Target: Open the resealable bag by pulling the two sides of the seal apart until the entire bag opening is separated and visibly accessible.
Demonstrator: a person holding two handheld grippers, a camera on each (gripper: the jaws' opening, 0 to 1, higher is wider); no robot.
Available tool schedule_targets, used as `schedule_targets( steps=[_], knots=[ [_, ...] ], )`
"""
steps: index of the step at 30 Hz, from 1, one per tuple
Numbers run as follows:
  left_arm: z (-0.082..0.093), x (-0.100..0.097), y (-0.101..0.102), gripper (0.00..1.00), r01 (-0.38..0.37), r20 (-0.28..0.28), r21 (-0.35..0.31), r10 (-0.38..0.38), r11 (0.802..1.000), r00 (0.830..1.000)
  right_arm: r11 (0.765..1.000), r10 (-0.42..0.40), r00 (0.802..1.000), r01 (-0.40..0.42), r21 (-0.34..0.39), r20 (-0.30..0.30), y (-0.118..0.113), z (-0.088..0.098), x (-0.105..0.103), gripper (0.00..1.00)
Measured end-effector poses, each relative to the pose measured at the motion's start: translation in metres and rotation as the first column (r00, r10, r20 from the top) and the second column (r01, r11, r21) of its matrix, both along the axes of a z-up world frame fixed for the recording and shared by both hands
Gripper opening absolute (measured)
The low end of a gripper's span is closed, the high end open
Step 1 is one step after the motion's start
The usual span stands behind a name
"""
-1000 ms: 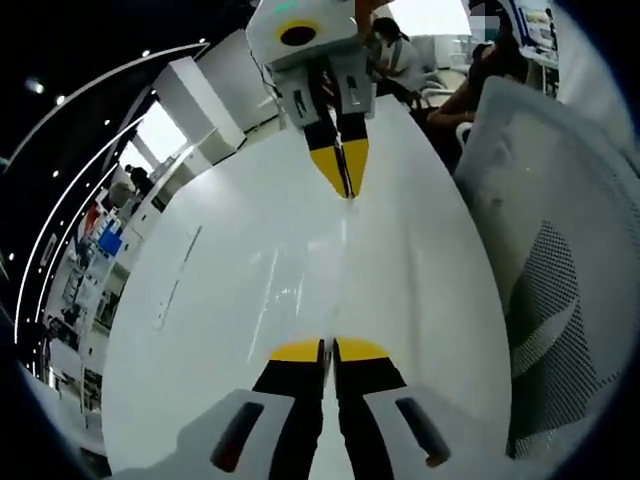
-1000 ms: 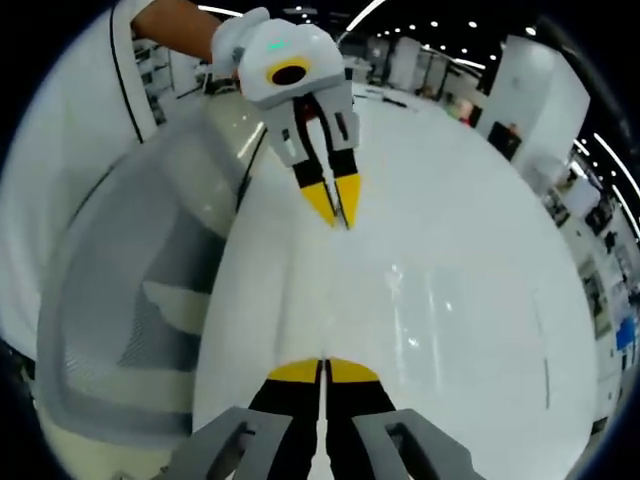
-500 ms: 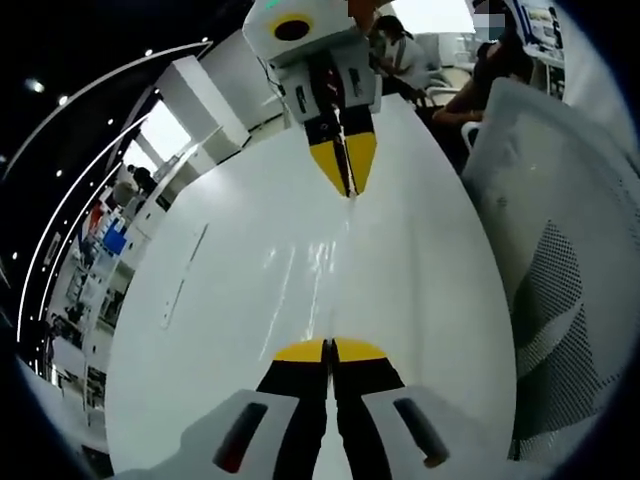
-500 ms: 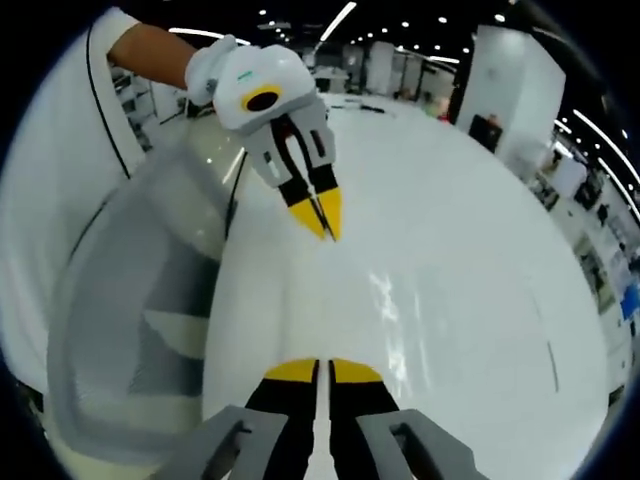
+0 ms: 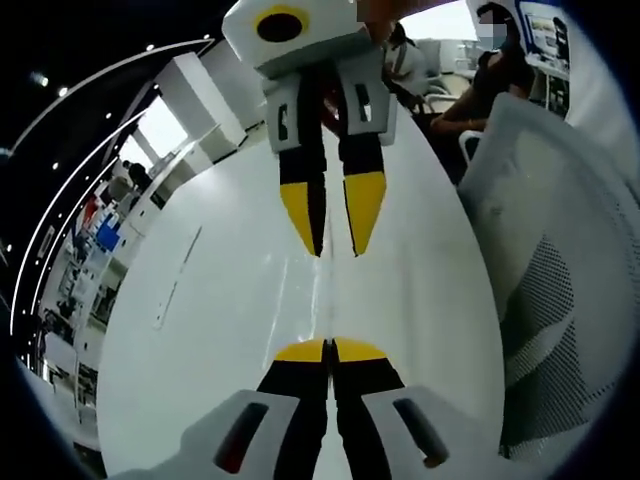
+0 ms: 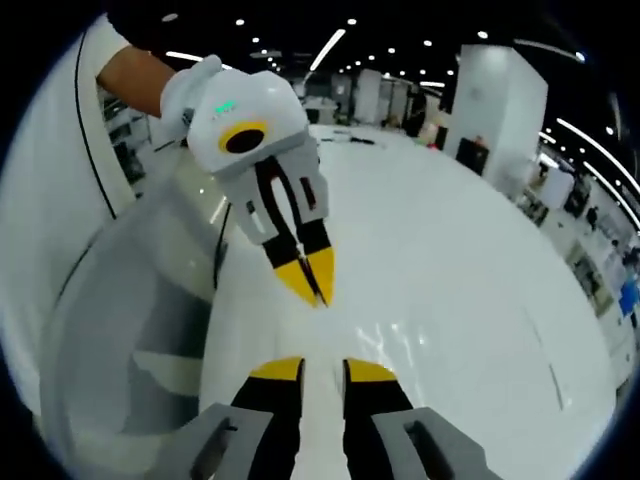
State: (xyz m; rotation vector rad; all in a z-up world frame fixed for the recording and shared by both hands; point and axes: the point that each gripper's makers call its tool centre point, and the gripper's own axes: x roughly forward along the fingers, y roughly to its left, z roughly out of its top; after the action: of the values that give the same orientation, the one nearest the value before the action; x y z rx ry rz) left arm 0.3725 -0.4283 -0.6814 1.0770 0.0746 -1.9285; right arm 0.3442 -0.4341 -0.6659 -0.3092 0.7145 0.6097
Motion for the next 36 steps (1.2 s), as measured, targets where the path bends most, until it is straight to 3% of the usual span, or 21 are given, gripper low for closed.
schedule_targets(
  steps=[16, 23, 32, 36],
  knots=[
    [0.003, -0.002, -0.001, 0.00, -0.024, -0.052, 0.015, 0.025, 1.000, 0.998, 0.999, -0.029, 0.996, 0.026, 0.036, 0.085, 0.015, -0.003, 0.024, 0.07],
    [0.006, -0.005, 0.000, 0.00, -0.028, -0.073, 0.011, 0.029, 1.000, 0.997, 0.999, -0.029, 0.996, 0.025, 0.043, 0.087, 0.018, -0.004, 0.026, 0.02],
    [0.004, -0.010, -0.002, 0.00, -0.049, -0.110, 0.028, 0.052, 0.998, 0.993, 0.999, -0.024, 0.999, 0.022, 0.039, 0.045, 0.019, -0.010, 0.021, 0.00],
    [0.002, -0.012, -0.005, 0.00, -0.056, -0.091, 0.031, 0.059, 0.998, 0.994, 1.000, -0.009, 0.999, 0.009, 0.006, 0.046, 0.016, -0.013, 0.019, 0.00]
  ],
)
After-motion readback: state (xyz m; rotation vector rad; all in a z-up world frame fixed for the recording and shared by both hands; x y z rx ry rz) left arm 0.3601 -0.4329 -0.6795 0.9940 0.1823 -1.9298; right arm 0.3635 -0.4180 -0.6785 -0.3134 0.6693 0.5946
